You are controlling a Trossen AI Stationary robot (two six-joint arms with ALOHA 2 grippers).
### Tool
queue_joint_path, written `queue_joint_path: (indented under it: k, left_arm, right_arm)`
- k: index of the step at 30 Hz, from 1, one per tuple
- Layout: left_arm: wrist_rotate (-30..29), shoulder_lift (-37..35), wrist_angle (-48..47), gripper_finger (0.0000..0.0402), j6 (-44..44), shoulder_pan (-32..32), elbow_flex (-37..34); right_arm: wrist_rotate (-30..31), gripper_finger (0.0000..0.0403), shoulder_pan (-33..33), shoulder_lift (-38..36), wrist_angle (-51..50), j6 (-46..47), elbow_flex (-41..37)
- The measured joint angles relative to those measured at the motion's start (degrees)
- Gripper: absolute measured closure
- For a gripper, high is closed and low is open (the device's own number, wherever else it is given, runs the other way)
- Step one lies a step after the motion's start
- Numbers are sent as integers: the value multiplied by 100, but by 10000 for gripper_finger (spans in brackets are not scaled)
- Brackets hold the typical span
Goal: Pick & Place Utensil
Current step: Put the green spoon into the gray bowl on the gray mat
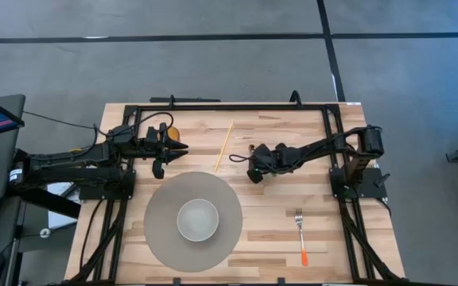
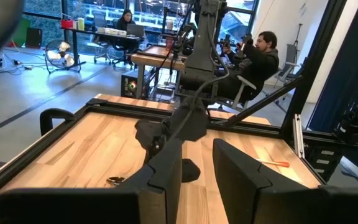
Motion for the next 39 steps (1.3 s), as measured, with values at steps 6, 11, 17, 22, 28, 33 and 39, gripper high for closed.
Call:
queue_joint_path:
  k: [6, 11, 17, 22, 28, 33, 39]
  left_arm:
    - [0, 0, 1, 309, 0, 1, 0]
    - [0, 0, 1, 309, 0, 0, 0]
    - [-2, 1, 24, 309, 2, 1, 0]
    - [-2, 0, 80, 309, 2, 2, 0]
    - [-2, 7, 90, 309, 2, 2, 0]
    - [-2, 7, 87, 309, 2, 1, 0]
    - [-2, 7, 91, 309, 2, 1, 0]
  right_arm:
    - [-407, 397, 256, -578, -628, -228, 245]
    - [-666, 398, 630, -1178, -1000, -372, 808]
    - [-1339, 401, 1324, -1072, -970, -954, 2143]
    - [-1337, 401, 1787, 42, -1634, -1620, 3784]
    - [-2872, 400, 1836, 1690, -3368, -2304, 5971]
    - [-3736, 397, 1810, 2754, -4007, -2579, 7449]
    - [-3880, 396, 1580, 3438, -5060, -2619, 8488]
